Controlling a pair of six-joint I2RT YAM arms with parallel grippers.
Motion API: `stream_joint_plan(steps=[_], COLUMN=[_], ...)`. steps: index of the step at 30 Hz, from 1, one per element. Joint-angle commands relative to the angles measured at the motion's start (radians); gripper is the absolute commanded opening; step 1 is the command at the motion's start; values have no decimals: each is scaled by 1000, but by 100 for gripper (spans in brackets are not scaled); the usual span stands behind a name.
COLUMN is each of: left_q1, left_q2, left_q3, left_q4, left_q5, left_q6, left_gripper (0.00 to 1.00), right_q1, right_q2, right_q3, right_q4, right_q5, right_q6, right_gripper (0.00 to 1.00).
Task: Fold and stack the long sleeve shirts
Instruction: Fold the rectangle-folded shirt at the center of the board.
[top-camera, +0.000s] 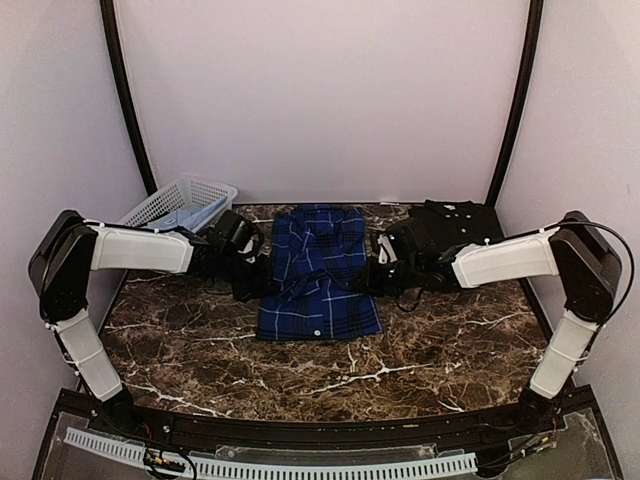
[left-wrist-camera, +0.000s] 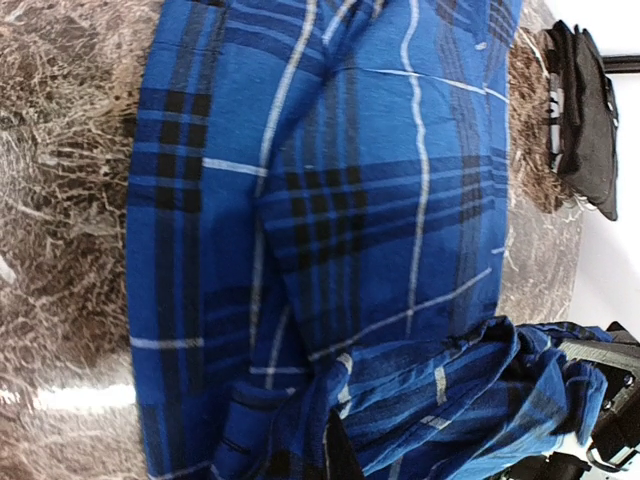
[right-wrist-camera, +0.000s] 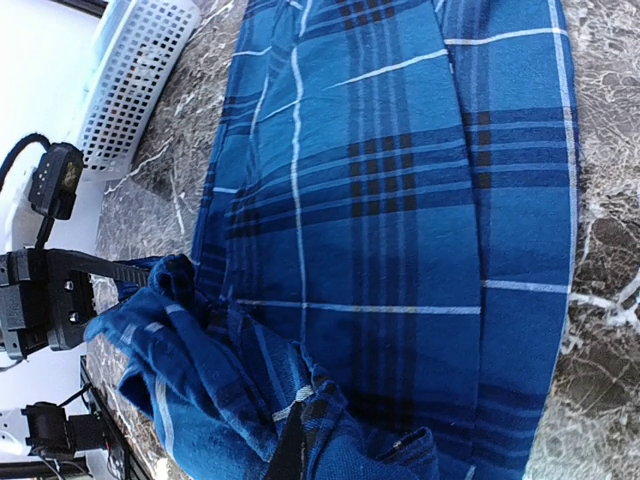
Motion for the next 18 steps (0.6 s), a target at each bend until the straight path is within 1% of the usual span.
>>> stream_joint_plan(steps=[1,12,13,15,16,17,18], left_q1=[26,64,65,68,69,69,70], left_q2=[27,51,53,65,70,71,67], left_q3=[28,14,17,30,36,41,42], left_q4=[38,96,99,94,89,80,76], left_q5=[-10,-13,-4,8,13,16,19], left_q6=[28,31,38,50,54,61,65], left_gripper=[0,0,0,7,11,22,29], right_q1=[-25,-66,-68,-71,-70,-71,-69], right_q2=[35,96,99,107,106,100,86], right_q3=[27,45,52,65,71,73,71], right_q4=[88,147,143,135,130,121,110], right_q5=[5,16,14,-3,-20,-26,-29], right_q6=[1,4,1,-7,-18,-23,-32], right_gripper=[0,0,3,11,18,24,32])
